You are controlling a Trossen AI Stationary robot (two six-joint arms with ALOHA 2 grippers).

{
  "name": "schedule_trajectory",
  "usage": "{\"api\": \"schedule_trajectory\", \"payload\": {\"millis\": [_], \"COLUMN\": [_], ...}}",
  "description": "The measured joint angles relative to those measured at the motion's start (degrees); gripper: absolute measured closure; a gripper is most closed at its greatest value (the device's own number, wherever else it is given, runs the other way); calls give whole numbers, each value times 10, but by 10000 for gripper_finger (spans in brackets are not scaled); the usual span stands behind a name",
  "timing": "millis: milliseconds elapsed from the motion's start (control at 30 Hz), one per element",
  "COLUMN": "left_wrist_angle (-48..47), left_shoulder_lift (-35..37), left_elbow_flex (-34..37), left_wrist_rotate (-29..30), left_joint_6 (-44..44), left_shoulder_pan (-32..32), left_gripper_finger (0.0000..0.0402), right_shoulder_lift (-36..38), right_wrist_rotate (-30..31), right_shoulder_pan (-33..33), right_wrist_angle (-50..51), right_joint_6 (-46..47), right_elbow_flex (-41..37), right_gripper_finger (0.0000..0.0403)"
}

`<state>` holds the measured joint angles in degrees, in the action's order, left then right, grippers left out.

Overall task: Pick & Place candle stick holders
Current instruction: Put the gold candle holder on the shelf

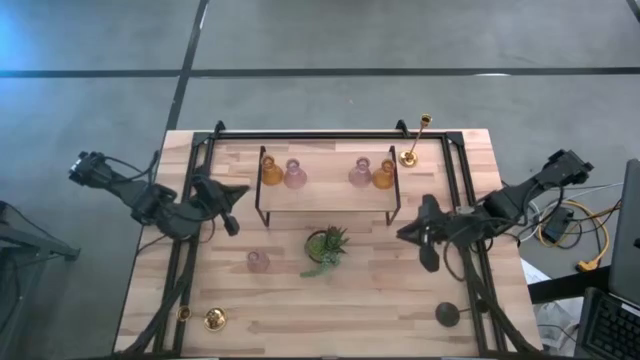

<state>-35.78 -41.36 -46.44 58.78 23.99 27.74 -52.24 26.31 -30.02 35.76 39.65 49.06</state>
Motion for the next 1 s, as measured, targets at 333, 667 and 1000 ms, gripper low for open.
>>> {"api": "schedule_trajectory", "payload": {"millis": [333,667,1000], "left_wrist_angle": [-62,-67,-56], "left_shoulder_lift": [52,150,204], "left_elbow_flex": [42,126,152], "left_wrist_rotate": [63,90,88], "left_joint_6": [68,107,95], "left_shoulder_pan": [9,9,9], "left_gripper_finger": [401,401,395], "right_shoulder_lift": [67,126,144], "right_wrist_rotate": [196,352,259], "right_shoulder_pan": [0,77,264], "right_wrist_angle": [46,88,182], "right_joint_6": [9,-37,-30], "right_elbow_flex": [0,0,-1], "right_gripper_finger": [360,360,360]}}
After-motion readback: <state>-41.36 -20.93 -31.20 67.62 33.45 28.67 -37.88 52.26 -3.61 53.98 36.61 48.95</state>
